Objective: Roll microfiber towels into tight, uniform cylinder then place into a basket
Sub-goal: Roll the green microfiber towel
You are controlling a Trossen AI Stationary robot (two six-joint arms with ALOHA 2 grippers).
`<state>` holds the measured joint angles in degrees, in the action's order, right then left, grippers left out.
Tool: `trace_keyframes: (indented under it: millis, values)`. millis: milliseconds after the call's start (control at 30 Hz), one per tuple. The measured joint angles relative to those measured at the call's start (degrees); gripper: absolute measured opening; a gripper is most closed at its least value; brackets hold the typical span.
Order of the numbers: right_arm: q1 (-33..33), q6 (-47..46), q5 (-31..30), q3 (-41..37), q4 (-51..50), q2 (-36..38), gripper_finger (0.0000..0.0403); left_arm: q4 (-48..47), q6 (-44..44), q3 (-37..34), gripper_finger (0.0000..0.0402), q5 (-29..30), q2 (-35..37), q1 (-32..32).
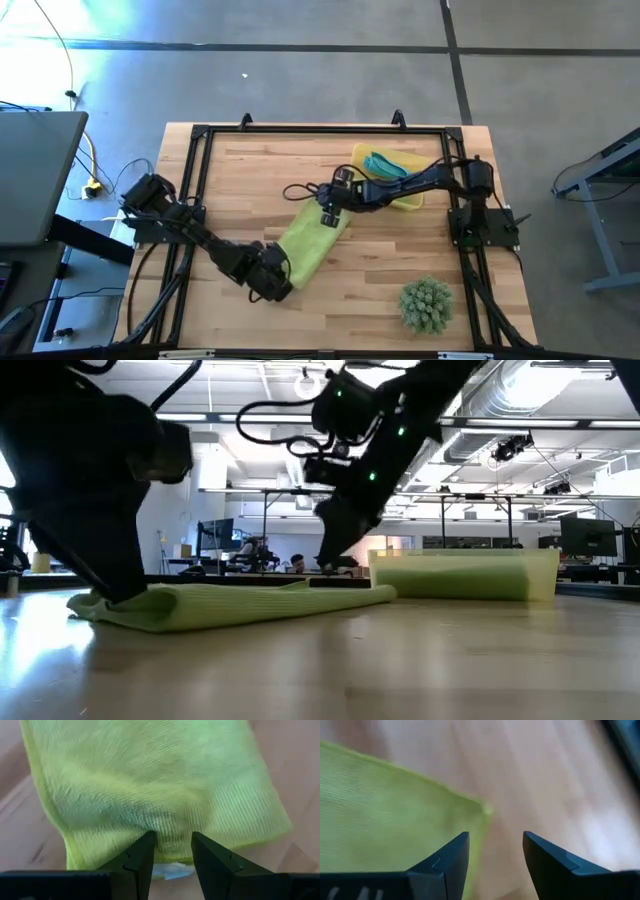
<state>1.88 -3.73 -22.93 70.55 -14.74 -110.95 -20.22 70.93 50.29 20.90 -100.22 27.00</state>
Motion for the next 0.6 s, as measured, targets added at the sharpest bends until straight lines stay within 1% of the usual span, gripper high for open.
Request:
trace_keyframes:
  millis: [100,167,200,267,400,467,600]
  values:
    - [-1.79,-8.84,5.59,2.48,-8.57,0.81,0.0177,-1.75,-6.16,1.93,0.0122,3.96,-0.08,0.06]
    - [-3.35,-13.66,10.04,2.9,-13.52,1.04,0.0177,-5.53,-9.89,3.18,0.0122,6.32,0.79,-0.25]
    - [-4.28,-15.58,11.98,2.77,-14.99,1.01,0.0177,-7.14,-11.56,3.8,0.0122,6.92,0.96,-0.52]
    - [-6.24,-18.59,13.21,1.61,-16.55,1.0,0.0177,-10.18,-14.39,4.67,0.0122,6.66,1.04,-1.2]
    - [-9.45,-20.92,11.56,-2.92,-16.76,0.69,0.0177,-14.41,-19.62,4.8,0.0122,1.91,1.64,-2.94]
    - [-10.16,-22.52,10.94,-5.77,-13.16,1.14,0.0177,-16.67,-21.68,4.75,0.0122,-0.49,1.64,-3.81]
    - [-10.23,-24.84,10.53,-10.46,-6.39,1.46,0.0177,-15.77,-24.38,4.32,0.0122,-4.66,1.12,-5.32]
